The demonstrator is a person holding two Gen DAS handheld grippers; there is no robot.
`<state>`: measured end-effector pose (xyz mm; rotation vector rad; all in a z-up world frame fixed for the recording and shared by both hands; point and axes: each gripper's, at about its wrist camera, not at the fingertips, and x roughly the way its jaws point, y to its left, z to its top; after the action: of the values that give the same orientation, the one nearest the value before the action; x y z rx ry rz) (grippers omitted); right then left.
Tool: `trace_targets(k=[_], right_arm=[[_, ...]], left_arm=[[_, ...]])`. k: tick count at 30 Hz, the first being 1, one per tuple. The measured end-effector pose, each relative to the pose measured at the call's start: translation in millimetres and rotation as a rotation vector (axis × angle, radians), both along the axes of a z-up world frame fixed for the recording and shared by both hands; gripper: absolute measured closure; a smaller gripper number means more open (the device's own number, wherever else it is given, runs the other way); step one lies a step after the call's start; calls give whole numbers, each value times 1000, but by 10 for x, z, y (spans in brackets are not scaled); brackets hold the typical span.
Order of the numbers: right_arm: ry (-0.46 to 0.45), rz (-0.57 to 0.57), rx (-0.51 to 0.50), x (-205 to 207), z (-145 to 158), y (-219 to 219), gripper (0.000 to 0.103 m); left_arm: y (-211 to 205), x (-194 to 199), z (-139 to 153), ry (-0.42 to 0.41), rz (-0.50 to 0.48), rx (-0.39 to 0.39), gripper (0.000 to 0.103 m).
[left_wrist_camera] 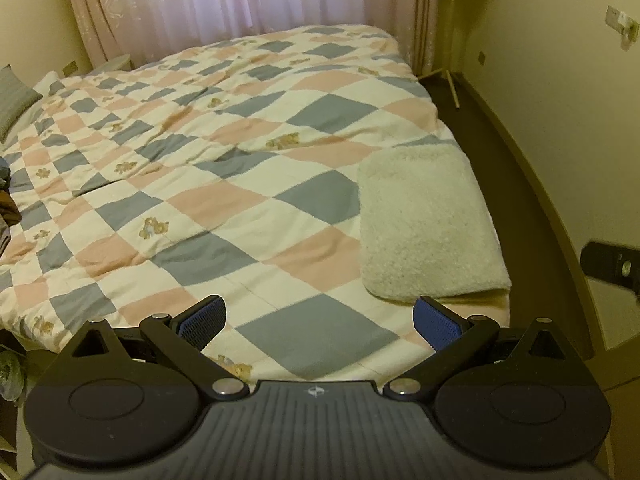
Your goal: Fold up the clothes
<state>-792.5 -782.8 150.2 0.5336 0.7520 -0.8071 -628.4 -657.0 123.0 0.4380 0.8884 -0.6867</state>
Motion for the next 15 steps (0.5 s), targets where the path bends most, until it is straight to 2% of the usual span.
trace_targets(k=[7, 11, 15], right_arm=[[50, -62, -39, 462, -53, 100, 0], [37, -161, -36, 770, -105, 206, 1], [27, -309, -23, 1035, -97, 365, 1]], left_arm=[[-78, 544, -31, 4, -112, 9, 0], [-116, 933, -9, -4, -207, 21, 0], [-124, 1326, 51, -6, -303, 20, 0]])
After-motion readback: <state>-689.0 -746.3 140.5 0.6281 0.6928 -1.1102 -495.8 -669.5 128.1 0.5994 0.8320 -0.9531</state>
